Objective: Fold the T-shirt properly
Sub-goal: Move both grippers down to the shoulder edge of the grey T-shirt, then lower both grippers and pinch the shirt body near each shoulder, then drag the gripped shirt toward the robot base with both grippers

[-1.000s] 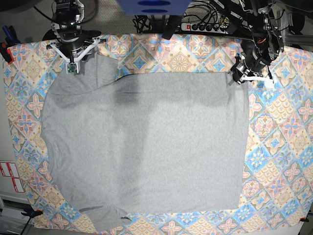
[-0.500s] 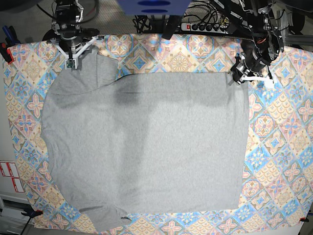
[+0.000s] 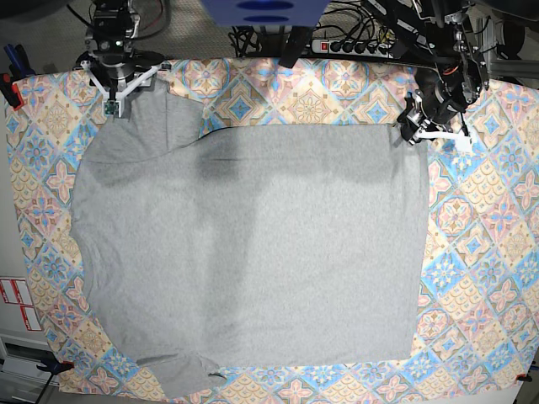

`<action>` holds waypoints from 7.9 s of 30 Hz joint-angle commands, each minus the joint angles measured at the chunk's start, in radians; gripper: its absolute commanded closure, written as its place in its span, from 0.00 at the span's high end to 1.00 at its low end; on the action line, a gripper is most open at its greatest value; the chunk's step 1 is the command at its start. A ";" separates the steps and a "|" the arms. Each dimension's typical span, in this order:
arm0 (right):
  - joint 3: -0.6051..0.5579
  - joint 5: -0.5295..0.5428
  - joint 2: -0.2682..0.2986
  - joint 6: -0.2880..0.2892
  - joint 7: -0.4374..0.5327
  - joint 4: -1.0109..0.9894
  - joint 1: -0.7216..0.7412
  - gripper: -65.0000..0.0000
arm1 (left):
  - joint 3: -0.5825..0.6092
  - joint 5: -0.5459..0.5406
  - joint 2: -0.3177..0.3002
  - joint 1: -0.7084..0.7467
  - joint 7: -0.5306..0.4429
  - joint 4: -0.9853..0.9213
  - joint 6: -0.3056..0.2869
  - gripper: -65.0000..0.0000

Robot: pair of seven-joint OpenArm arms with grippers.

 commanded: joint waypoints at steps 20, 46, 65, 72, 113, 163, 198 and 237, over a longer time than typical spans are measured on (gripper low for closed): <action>0.078 0.290 0.008 -0.002 0.001 -0.071 0.041 0.00 | 0.005 0.024 -0.005 0.028 0.039 0.002 0.015 0.00; 0.175 0.291 0.011 0.000 0.067 0.167 -0.229 0.00 | -0.028 0.024 -0.094 0.275 0.032 0.229 0.013 0.00; 0.172 0.291 0.047 0.000 0.059 0.198 0.212 0.00 | 0.013 0.033 -0.088 -0.038 0.039 0.318 0.013 0.00; 0.140 0.291 0.047 0.000 0.059 0.123 0.346 0.00 | 0.064 0.033 -0.092 -0.176 0.033 0.160 0.013 0.00; 0.071 0.288 0.049 0.000 0.062 -0.088 0.449 0.34 | 0.054 -0.056 -0.118 -0.052 -0.010 0.247 0.016 0.68; 0.164 0.296 0.046 0.000 0.059 -0.192 0.320 0.26 | -0.007 -0.086 -0.080 -0.181 -0.002 -0.164 0.016 0.00; 0.273 0.572 0.052 0.000 0.060 -0.448 0.496 0.00 | -0.007 -0.088 -0.080 -0.164 0.050 -0.161 0.016 0.00; 0.390 0.572 0.047 0.000 -0.134 -0.101 0.085 0.24 | -0.013 -0.089 -0.141 0.226 0.087 0.058 -0.037 0.13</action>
